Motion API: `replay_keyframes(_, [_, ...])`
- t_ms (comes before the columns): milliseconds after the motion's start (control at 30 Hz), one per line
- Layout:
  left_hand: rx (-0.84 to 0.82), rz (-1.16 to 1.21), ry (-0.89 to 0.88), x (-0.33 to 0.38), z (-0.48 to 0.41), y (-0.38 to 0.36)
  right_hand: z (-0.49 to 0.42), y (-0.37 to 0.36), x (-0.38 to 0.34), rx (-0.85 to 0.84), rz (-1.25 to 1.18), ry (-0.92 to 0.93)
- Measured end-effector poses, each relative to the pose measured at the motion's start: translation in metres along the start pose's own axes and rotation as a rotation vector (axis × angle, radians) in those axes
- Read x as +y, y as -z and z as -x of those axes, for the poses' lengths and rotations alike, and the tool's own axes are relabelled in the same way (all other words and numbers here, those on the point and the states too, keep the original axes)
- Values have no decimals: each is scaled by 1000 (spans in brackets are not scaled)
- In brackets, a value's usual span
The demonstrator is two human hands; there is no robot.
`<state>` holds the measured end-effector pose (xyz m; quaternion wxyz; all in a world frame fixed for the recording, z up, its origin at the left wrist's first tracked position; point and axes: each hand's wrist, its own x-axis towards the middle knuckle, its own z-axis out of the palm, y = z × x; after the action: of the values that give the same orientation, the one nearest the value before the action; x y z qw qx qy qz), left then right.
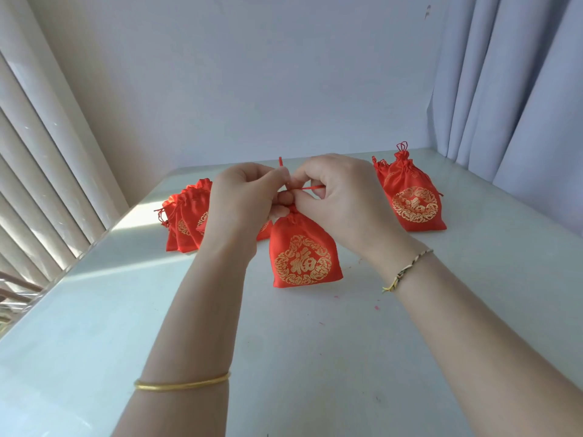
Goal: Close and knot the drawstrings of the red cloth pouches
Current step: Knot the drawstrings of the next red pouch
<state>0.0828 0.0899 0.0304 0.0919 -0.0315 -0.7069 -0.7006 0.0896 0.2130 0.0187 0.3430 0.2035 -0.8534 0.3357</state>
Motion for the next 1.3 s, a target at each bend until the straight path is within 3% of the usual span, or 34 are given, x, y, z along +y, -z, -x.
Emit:
replay_keyframes(267, [-19,-188,-83,13,6,-4,-1,1,10,-32,-281,-269])
replay_keyframes(400, [101,-190,-91,16,5,11,-3,5,15,5,-335,-378])
replay_keyframes(467, [124,-250,-169,18,5,17,-4,7,15,-13,-480,-518])
replay_keyframes(667, [-64,-592,-398,14,12,-5,-5,9,16,-102,-936,-835])
replay_keyframes(900, [-29,-646,-483,6,7,-6,-5,10,18,-175,-1114,-948])
replay_keyframes(1300, [17,-686,-513,-1,2,-2,-4,12,18,-277,-1196,-1002])
